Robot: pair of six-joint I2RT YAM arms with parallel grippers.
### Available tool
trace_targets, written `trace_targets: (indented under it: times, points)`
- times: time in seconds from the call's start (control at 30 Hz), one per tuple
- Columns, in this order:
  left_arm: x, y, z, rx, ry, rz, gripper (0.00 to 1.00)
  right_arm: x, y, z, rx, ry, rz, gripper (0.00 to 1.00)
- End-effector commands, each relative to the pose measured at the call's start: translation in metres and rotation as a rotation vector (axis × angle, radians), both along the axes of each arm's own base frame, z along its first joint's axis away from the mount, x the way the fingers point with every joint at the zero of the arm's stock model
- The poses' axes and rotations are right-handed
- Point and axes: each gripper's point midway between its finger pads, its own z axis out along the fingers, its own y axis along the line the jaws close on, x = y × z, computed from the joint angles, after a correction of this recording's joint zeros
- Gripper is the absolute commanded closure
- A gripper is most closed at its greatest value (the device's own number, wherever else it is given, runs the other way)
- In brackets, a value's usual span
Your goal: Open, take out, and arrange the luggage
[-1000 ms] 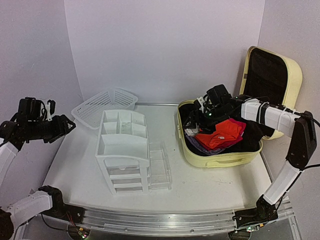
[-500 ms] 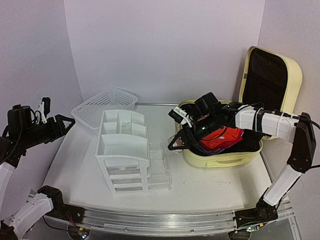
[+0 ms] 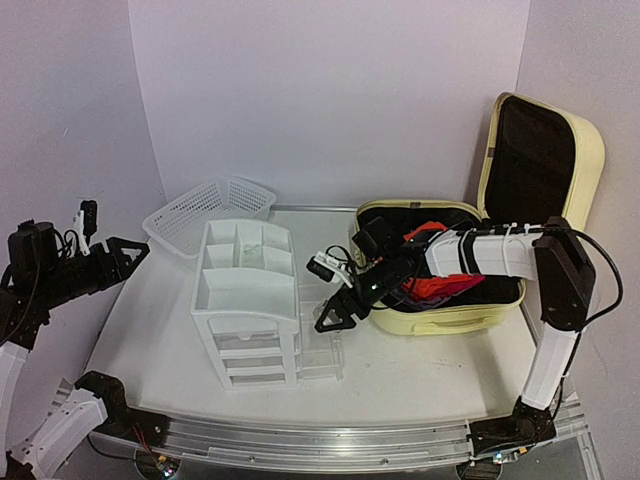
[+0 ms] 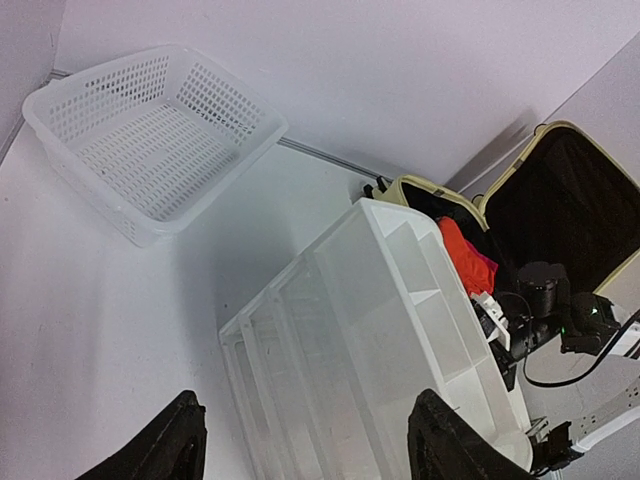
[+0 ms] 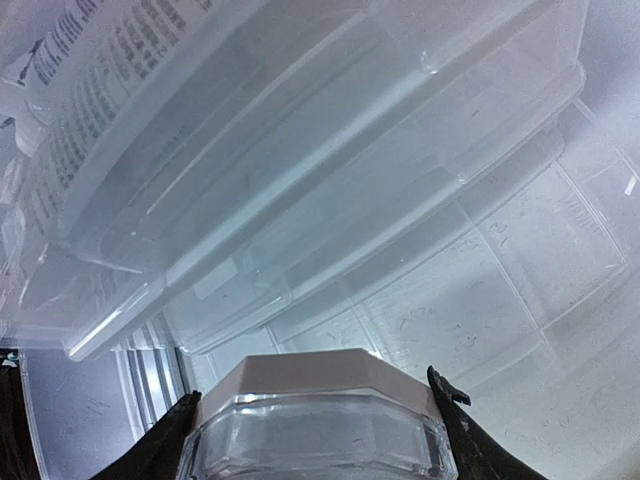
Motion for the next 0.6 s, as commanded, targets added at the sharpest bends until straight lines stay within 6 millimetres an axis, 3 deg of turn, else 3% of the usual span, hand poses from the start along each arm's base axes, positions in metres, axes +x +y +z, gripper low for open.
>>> trace_targets:
  times: [0.0, 0.3, 0.57]
  points:
    - [-0.003, -0.002, 0.002, -0.016, -0.02, -0.014, 0.3, 0.013, 0.023, 0.013, 0.079, -0.072, 0.009, 0.4]
    - [0.0, -0.004, -0.003, -0.011, -0.001, -0.024, 0.3, 0.021, 0.029, -0.023, 0.004, -0.062, -0.008, 0.35]
    - [0.003, -0.004, -0.003, -0.004, 0.007, -0.02, 0.29, 0.024, 0.027, -0.04, -0.038, -0.059, -0.023, 0.22]
